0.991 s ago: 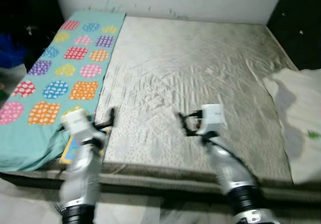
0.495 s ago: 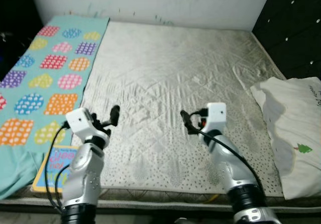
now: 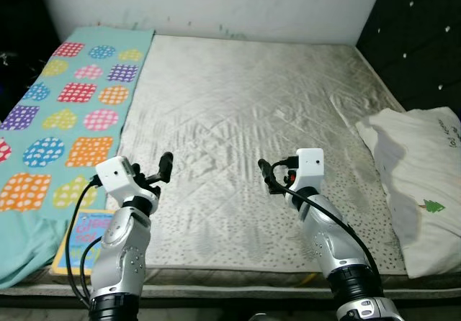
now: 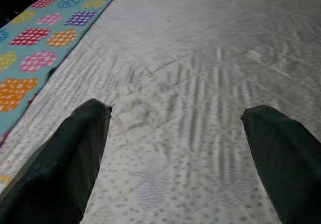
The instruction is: Clean up the room
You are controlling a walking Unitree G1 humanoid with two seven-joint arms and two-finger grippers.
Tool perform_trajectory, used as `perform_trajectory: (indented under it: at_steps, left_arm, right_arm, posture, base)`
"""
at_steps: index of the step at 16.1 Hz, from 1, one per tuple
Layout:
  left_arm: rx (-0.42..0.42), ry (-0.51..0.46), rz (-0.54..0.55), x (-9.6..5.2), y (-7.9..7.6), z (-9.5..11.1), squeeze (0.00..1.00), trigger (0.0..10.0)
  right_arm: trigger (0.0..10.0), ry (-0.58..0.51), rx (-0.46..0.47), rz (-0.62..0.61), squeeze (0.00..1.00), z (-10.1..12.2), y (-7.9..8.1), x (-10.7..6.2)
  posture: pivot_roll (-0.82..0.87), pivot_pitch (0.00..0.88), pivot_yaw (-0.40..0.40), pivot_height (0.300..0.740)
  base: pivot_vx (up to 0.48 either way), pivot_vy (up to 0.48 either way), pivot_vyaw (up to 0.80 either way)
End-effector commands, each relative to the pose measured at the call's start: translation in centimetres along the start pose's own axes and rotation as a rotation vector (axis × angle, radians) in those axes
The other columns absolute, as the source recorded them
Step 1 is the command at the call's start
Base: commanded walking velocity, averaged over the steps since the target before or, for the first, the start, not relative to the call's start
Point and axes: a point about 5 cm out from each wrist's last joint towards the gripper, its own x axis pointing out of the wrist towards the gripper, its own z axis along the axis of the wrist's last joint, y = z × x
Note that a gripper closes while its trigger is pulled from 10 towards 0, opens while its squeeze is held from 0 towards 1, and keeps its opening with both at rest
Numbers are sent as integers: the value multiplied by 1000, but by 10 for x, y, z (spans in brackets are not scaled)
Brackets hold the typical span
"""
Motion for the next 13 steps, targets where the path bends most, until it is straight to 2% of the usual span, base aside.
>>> perform_trajectory:
  at_steps: [1, 13]
  left_arm:
    - [9, 11, 31, -1, 8, 0, 0, 10000]
    - [11, 10, 42, 0, 8, 1, 0, 10000]
  right_arm:
    - [10000, 5, 4, 19, 0, -1, 7, 1]
    - [10000, 1, 3, 16, 0, 0, 7, 2]
  posture:
    - [-74, 83, -40, 740]
    - [-76, 94, -39, 740]
  base:
    - [0, 480, 0]
    - [0, 480, 0]
